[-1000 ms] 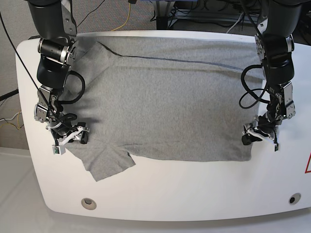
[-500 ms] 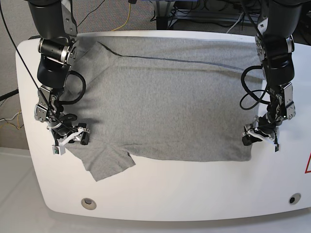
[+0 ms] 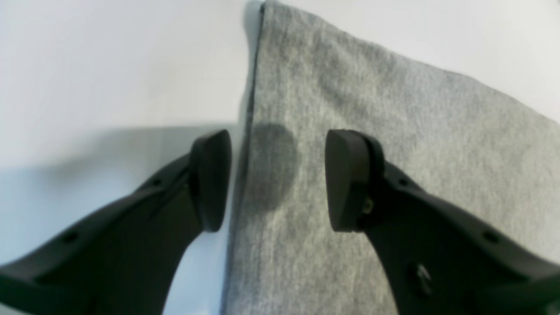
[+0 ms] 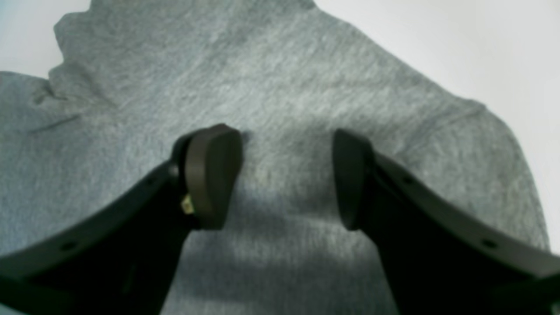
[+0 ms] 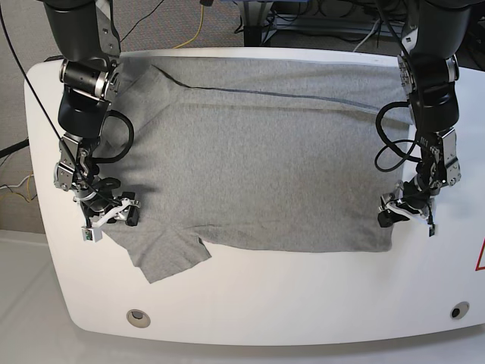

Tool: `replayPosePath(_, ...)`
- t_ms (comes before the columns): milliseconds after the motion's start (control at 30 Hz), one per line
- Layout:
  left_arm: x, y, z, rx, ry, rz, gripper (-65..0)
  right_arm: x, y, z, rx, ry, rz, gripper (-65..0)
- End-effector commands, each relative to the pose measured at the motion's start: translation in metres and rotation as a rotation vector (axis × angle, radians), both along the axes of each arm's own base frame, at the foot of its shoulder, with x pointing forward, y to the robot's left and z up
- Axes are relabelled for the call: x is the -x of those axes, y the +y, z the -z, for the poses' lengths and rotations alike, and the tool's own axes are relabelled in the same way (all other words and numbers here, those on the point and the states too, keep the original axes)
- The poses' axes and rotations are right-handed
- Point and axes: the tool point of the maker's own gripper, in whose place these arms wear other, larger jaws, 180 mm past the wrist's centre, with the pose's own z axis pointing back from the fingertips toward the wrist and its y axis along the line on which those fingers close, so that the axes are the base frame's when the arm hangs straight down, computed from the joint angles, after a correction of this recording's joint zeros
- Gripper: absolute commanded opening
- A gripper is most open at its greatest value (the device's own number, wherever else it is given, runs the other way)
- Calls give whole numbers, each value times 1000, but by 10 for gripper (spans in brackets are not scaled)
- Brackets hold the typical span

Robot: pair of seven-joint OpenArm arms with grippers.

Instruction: Fold the T-shirt properly

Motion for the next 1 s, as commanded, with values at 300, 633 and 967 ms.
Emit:
replayPosePath(300, -12, 10, -20, -8, -50, -13, -373, -20, -9, -30, 12, -83, 11, -292)
replayPosePath(633, -14, 6, -19, -31, -52, -7, -351, -15, -8, -25, 12, -70, 7, -292)
replayPosePath(967, -11, 3, -14, -54, -43, 7, -349, -15, -8, -25, 8, -71, 9, -291)
